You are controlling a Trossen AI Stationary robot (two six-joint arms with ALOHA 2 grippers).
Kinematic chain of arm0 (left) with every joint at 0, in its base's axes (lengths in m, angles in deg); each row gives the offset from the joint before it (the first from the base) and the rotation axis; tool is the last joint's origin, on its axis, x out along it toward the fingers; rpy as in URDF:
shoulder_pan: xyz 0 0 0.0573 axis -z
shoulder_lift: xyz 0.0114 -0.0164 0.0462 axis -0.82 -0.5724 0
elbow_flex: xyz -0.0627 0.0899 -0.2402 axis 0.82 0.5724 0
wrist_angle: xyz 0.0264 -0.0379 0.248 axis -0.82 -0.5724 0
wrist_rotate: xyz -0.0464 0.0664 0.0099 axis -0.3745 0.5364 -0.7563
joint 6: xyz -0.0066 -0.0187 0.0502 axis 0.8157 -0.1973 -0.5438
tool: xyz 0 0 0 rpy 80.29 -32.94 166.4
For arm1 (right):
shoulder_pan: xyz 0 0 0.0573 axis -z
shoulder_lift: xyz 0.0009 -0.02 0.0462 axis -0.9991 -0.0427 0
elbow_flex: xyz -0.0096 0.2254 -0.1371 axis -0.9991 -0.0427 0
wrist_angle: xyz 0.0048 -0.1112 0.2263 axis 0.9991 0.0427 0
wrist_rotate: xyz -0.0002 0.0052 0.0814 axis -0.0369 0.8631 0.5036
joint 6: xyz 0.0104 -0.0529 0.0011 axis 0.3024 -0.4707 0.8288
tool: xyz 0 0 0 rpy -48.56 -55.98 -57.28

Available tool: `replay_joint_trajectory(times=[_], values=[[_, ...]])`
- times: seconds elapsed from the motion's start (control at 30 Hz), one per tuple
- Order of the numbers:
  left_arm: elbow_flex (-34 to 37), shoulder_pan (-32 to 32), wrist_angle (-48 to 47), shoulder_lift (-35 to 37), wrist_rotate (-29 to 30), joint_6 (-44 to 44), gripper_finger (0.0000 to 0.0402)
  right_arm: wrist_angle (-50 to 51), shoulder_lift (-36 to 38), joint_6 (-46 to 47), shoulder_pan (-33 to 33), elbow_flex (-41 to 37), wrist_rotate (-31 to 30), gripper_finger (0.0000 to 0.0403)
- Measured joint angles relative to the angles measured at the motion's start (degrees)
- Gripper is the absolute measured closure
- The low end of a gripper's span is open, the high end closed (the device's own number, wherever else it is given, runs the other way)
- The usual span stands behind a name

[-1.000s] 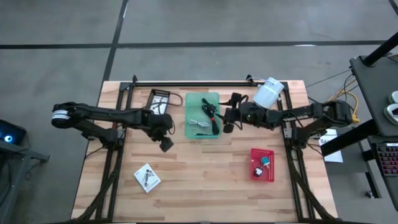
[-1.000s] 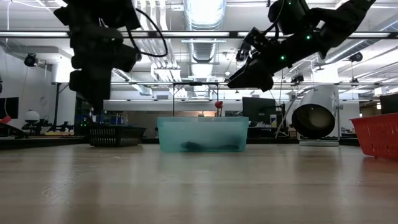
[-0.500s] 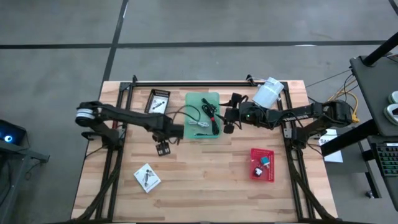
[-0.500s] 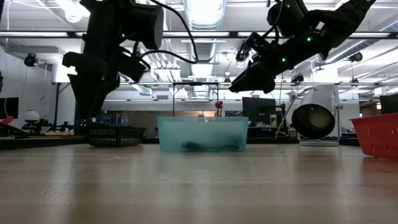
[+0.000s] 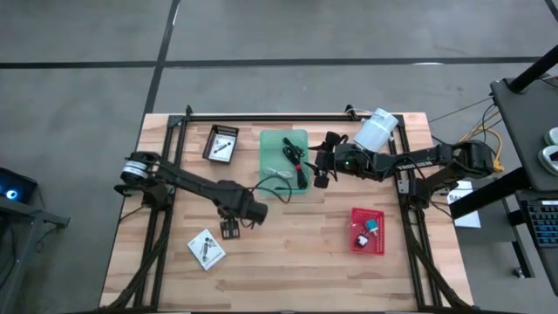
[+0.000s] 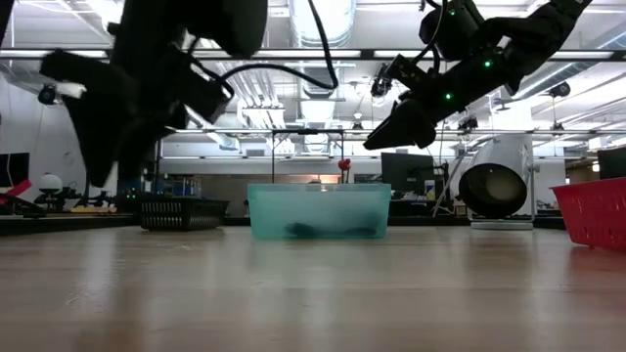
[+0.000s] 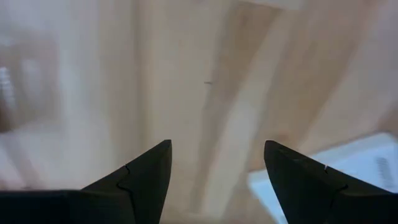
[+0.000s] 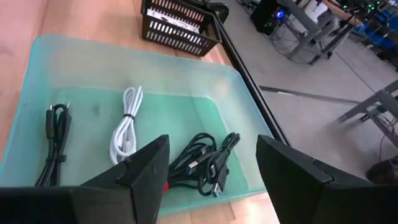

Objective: Pick and place items into bin
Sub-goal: Put the white card reader box into the black bin

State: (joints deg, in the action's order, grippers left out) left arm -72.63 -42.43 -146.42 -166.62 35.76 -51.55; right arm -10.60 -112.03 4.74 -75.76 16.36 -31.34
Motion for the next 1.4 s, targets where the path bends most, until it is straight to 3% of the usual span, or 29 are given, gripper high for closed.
replay_joint_trajectory(times=[0.2,0.43,0.6,0.87,1.4], values=[[0.24,3.37,-0.22,0.89,-5.94,7.10,0.0164,-0.04,0.00,-0.42,0.00,0.00,0.00,0.0177],[0.98,6.53,0.01,0.98,-11.93,1.00,0.0164,-0.25,0.00,-1.69,0.00,0.00,0.00,0.0177],[1.08,7.87,0.31,0.98,-11.94,-4.90,0.0164,-0.28,0.00,-1.71,0.00,0.00,0.00,0.0177],[2.86,9.18,6.80,0.94,-11.78,-1.61,0.0164,-0.26,0.00,-2.03,0.00,0.00,0.00,0.0177],[7.83,12.14,6.25,0.68,-11.54,-6.41,0.0164,-0.28,0.00,-2.15,0.00,0.00,0.00,0.0177]])
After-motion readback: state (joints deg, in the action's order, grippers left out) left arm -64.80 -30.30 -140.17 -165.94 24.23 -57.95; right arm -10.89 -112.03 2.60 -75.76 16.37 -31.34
